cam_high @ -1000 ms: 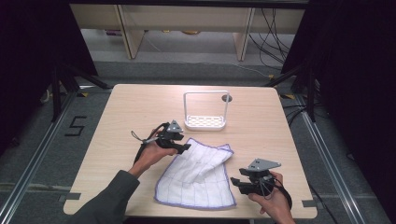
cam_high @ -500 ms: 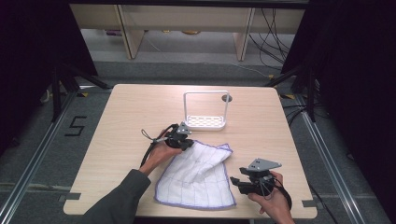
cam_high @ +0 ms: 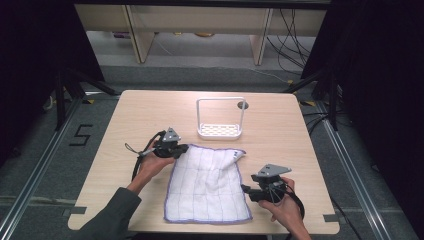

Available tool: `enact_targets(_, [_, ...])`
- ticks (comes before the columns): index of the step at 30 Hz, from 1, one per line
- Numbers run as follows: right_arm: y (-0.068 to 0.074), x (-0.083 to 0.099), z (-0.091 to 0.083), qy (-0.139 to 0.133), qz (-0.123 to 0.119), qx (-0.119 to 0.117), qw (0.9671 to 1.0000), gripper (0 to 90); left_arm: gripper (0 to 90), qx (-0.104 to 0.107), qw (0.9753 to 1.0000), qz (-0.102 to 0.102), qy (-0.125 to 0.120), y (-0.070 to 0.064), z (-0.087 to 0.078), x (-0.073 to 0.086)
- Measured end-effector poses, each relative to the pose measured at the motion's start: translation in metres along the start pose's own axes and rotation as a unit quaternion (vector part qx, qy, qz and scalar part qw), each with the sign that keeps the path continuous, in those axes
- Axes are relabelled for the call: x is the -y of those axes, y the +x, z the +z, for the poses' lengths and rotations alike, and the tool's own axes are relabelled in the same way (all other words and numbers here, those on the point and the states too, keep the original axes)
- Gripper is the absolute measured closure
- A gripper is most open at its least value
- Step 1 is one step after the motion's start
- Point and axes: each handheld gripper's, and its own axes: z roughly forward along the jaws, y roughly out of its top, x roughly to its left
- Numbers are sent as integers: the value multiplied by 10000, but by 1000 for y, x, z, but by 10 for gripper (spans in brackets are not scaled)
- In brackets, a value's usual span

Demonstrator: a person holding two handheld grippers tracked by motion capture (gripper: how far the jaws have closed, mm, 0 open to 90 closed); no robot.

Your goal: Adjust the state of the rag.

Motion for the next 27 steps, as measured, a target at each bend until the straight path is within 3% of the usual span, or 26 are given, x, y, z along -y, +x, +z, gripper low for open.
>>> enact_targets(5, [-4,-9,16,155,178,47,9997,451,841,104,9994,-339,-57,9,-3,14])
enact_targets(11, [-15,-21,27,105,266,209,9994,445,808,21,9991,-426,-11,13,-5,20])
enact_targets(17, [-32,-34,38,93,328,317,9989,419,640,-78,9982,-590,24,21,-9,20])
enact_targets(20, [-38,-39,42,58,422,282,9987,410,556,-169,9971,-743,23,25,-10,20])
enact_targets(21, [-41,-41,45,44,352,299,9989,407,531,-176,9964,-823,5,25,-8,19])
enact_targets(23, [-42,-43,45,97,372,283,9989,406,436,-188,9960,-865,130,27,-7,19])
enact_targets(26, [-48,-53,48,77,509,280,9983,387,423,-245,9953,-924,169,28,-3,18])
enact_targets(27, [-50,-56,49,154,454,251,9985,386,419,-258,9955,-884,207,29,-1,18])
